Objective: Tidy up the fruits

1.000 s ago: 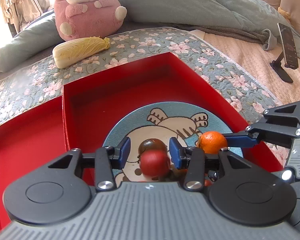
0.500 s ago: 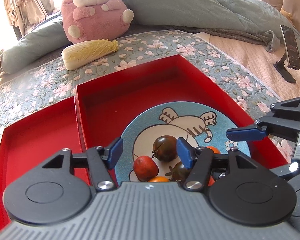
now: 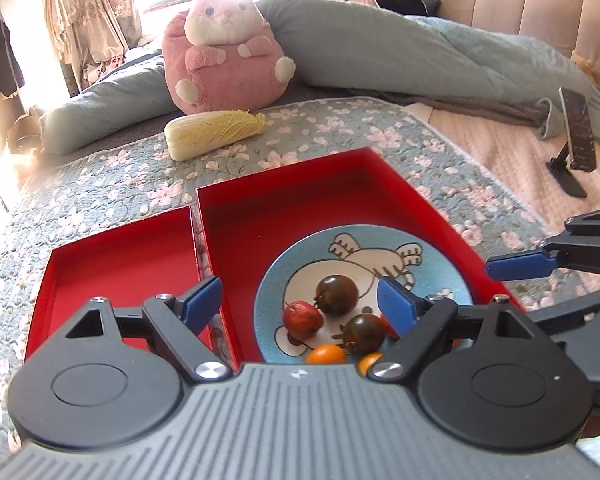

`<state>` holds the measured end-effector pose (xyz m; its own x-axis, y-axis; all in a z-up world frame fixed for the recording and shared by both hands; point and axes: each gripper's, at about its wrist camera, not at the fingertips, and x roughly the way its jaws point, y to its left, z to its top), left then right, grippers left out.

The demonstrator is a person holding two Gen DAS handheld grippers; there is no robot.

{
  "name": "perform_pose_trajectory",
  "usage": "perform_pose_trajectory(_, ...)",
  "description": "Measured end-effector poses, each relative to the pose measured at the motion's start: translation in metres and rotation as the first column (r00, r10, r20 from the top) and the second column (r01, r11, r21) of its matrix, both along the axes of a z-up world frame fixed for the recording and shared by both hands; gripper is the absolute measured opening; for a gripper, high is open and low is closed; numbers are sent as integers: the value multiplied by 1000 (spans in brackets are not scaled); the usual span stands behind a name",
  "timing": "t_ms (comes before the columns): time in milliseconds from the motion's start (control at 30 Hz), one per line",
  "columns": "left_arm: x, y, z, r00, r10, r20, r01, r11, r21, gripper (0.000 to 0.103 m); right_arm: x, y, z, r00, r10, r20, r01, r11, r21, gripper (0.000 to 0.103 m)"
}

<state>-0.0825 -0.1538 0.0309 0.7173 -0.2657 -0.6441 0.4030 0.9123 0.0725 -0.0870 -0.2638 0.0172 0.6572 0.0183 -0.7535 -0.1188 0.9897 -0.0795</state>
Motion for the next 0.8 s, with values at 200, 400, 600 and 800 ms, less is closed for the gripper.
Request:
perform_pose_trajectory(200, -27, 4, 11, 998, 57, 1, -57, 998, -24, 96, -15, -20, 5, 995, -102, -5, 102, 995, -3, 50)
perform_pose_trajectory(400, -49, 5, 17, 997, 68, 35, -67, 997, -39, 103, -32, -39, 8, 984, -180, 9, 180, 984, -4, 50)
perform_pose_trajectory(600, -67, 1, 19, 996, 77, 42, -74, 995, -72, 103, -45, -49, 12, 976, -216, 35, 215, 976, 21, 50)
perform_pose_trajectory(800, -85, -12, 13, 995, 54, 80, -54, 999, -6, 103, -47, -37, 18, 984, -164, 67, 165, 986, -8, 50)
